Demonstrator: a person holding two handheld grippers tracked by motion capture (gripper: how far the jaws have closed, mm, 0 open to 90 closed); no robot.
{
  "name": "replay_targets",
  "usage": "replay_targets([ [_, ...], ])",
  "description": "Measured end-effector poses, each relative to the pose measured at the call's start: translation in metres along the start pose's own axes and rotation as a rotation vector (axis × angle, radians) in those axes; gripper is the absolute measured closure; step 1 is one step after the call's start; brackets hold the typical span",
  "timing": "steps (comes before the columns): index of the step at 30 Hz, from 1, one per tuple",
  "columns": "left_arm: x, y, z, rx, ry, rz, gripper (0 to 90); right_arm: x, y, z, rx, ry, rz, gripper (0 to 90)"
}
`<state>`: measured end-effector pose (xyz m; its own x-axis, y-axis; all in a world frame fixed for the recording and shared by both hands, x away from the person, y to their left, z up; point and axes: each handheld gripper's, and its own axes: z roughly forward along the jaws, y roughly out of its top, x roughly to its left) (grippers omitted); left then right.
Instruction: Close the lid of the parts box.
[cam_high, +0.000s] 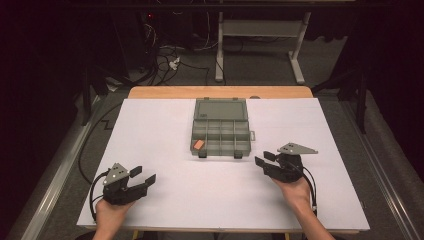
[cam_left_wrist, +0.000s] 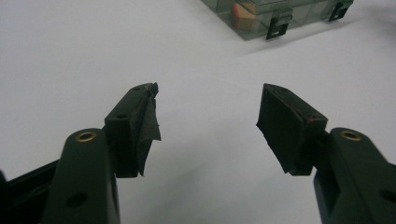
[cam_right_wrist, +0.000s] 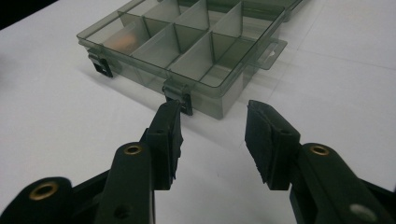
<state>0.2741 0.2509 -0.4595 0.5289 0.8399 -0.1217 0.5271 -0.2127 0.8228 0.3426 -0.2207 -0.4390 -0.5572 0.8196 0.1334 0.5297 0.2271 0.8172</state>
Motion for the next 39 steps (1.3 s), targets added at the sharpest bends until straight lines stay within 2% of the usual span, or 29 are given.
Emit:
replay_targets([
  [3, 0.001, 0.000, 0.000, 0.002, -0.002, -0.002, 38.1, 0.001, 0.006, 0.007, 0.020, -0.013, -0.003, 55.5],
  [7, 0.001, 0.000, 0.001, 0.003, -0.004, -0.002, 38.0, -0.003, 0.015, 0.016, 0.054, -0.012, 0.026, 54.3],
  [9, 0.000, 0.000, 0.001, 0.005, -0.005, 0.001, 38.1, -0.006, 0.019, 0.019, 0.062, -0.015, 0.041, 55.4],
  [15, 0.000, 0.001, 0.001, 0.004, -0.005, 0.004, 38.0, -0.010, 0.032, 0.029, 0.081, -0.033, 0.045, 59.7],
  [21, 0.002, 0.001, 0.000, -0.001, -0.005, 0.002, 38.0, -0.015, 0.042, 0.040, 0.105, -0.068, 0.053, 62.0],
  [30, 0.001, 0.001, 0.000, -0.004, -0.012, 0.006, 37.7, -0.020, 0.057, 0.057, 0.142, -0.079, 0.061, 65.6],
  [39, 0.001, 0.001, 0.000, -0.002, -0.014, 0.007, 37.5, -0.028, 0.065, 0.070, 0.187, -0.084, 0.109, 68.1],
])
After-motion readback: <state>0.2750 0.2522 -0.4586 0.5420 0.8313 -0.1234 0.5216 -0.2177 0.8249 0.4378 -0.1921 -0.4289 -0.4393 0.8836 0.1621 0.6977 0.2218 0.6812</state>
